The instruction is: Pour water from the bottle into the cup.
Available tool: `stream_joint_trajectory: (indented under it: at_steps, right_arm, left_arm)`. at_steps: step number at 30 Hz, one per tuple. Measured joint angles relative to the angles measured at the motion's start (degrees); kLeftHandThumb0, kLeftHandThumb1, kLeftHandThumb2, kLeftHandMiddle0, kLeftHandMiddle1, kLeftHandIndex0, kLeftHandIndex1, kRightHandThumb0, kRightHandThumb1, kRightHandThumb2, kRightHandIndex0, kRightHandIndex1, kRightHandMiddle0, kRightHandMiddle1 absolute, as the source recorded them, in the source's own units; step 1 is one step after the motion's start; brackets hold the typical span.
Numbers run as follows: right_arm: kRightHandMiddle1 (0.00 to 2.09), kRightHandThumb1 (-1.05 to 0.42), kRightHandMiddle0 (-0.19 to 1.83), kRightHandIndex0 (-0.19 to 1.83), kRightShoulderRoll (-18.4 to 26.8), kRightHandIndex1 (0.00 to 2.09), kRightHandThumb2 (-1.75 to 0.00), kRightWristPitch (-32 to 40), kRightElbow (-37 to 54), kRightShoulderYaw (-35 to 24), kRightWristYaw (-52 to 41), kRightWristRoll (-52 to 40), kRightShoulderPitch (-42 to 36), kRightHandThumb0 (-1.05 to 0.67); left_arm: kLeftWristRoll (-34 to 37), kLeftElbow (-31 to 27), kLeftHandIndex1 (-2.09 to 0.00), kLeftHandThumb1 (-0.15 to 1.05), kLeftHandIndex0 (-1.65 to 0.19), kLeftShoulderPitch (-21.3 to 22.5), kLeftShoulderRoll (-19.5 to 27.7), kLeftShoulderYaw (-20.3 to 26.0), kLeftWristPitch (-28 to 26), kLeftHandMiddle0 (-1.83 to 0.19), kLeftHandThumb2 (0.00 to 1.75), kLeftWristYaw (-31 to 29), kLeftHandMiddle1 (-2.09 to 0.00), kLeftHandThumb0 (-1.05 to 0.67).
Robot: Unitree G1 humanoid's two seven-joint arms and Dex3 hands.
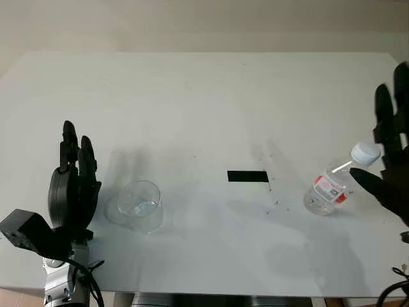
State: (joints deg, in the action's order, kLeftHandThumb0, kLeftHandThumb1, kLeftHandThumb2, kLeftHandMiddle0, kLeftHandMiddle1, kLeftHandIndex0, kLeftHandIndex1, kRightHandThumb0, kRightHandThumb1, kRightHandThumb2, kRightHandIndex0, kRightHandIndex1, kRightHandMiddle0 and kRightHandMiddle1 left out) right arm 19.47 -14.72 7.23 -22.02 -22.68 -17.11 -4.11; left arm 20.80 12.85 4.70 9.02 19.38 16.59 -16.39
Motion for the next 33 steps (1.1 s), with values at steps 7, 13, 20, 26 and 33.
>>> stream_joint_trajectory:
  at_steps: [7,13,20,26,33]
  right_arm:
    - [0.02,-1.03,-0.17,-0.19,-2.2,0.0,-0.07,-0.4,-7.7,1.8,1.2,0.1,1.1,-0.95]
    - [0.02,-1.02,-0.18,-0.19,-4.6,0.0,-0.05,-2.6,-13.3,2.6,1.4,-0.6,1.8,-0.88]
    - [0.01,-1.01,-0.19,-0.19,-5.0,0.0,-0.05,-4.2,-16.4,2.9,1.7,-0.2,1.7,-0.92]
    - [0.03,-1.0,-0.16,-0.19,-5.0,0.0,-0.05,-4.4,-16.9,3.9,1.1,0.0,1.7,-0.92]
    - [0.03,-0.99,-0.18,-0.19,-5.0,0.0,-0.05,-1.2,-14.7,5.8,1.5,0.6,1.3,-0.94]
  left_arm:
    - [0.3,-0.6,0.0,1.05,0.19,0.3,1.4,0.4,-0.7,0.19,0.55,-0.2,0.0,-0.73]
    - [0.8,-1.2,0.0,1.05,0.19,0.1,1.5,1.0,-1.3,0.19,0.55,-0.2,0.0,-0.74]
    - [0.8,-1.2,0.0,1.05,0.19,0.0,1.9,1.2,-1.4,0.19,0.55,0.0,0.0,-0.73]
    - [0.8,-1.2,0.0,1.05,0.19,0.0,2.0,1.2,-1.4,0.19,0.55,0.0,0.0,-0.73]
    - [0.8,-1.3,0.0,1.05,0.19,-0.1,2.0,1.2,-1.6,0.19,0.55,0.1,0.0,-0.73]
